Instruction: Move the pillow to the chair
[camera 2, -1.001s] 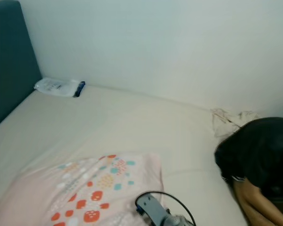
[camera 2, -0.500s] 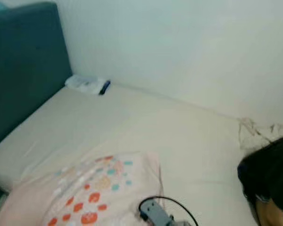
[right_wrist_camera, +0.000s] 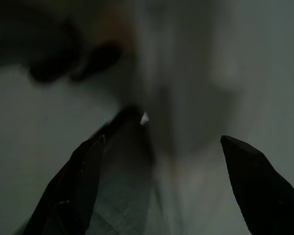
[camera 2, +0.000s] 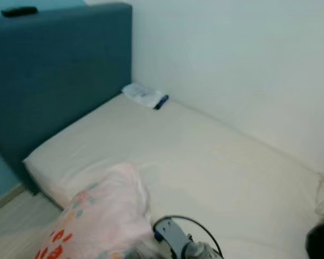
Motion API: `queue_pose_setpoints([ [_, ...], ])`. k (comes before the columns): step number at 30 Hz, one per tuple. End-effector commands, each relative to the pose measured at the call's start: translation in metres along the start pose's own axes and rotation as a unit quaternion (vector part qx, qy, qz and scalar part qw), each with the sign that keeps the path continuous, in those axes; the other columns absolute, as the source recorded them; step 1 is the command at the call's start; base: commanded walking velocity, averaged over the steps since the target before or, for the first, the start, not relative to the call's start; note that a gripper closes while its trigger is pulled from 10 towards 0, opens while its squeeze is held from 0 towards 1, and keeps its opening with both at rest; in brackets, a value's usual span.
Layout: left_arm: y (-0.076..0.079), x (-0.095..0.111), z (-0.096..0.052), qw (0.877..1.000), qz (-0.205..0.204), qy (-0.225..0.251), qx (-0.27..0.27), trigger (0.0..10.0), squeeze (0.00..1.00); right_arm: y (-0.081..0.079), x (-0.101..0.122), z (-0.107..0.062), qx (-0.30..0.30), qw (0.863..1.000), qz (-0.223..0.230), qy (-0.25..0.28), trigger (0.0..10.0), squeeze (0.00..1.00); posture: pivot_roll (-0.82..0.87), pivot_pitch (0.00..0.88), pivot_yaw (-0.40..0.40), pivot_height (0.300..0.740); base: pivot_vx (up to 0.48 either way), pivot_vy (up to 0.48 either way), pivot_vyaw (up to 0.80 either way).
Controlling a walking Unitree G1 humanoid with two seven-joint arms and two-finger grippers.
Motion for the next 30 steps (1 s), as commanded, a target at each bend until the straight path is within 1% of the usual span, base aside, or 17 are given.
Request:
queue_pose_setpoints([
  [1, 0.000, -0.026, -0.002, 0.999, 0.012, -0.040, -0.003, 10.0, 0.00, 0.004, -0.008, -0.002, -0.005, 1.000, 0.003, -0.011, 10.0, 0.00, 0.17, 0.033, -0.167, 0.740, 0.000, 0.000, 0.79],
  [3, 0.004, -0.027, -0.003, 0.999, 0.012, -0.042, -0.010, 10.0, 0.00, 0.004, -0.008, -0.002, -0.004, 1.000, 0.003, -0.011, 10.0, 0.00, 0.17, 0.034, -0.167, 0.740, 0.000, 0.000, 0.80],
  [19, 0.016, -0.026, -0.005, 0.998, 0.019, -0.044, -0.030, 10.0, 0.00, 0.002, -0.011, -0.001, -0.002, 1.000, 0.000, -0.016, 10.0, 0.00, 0.17, 0.038, -0.172, 0.740, 0.000, 0.000, 0.80],
  [30, 0.015, -0.025, -0.004, 0.998, 0.023, -0.043, -0.031, 10.0, 0.00, 0.001, -0.012, -0.001, 0.000, 1.000, -0.006, -0.020, 10.0, 0.00, 0.17, 0.034, -0.168, 0.740, 0.000, 0.000, 0.80],
])
Point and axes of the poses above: a point about 5 cm out from each wrist's last joint towards the gripper, its own z axis pointing out of the wrist towards the gripper, its own x axis along the axis of the wrist's last joint, y = z × x, the point moved 6 cm from there along z, pointing out of the wrist towards the gripper, and after that the axes turned 7 degrees about z, right-handed, at the moved point
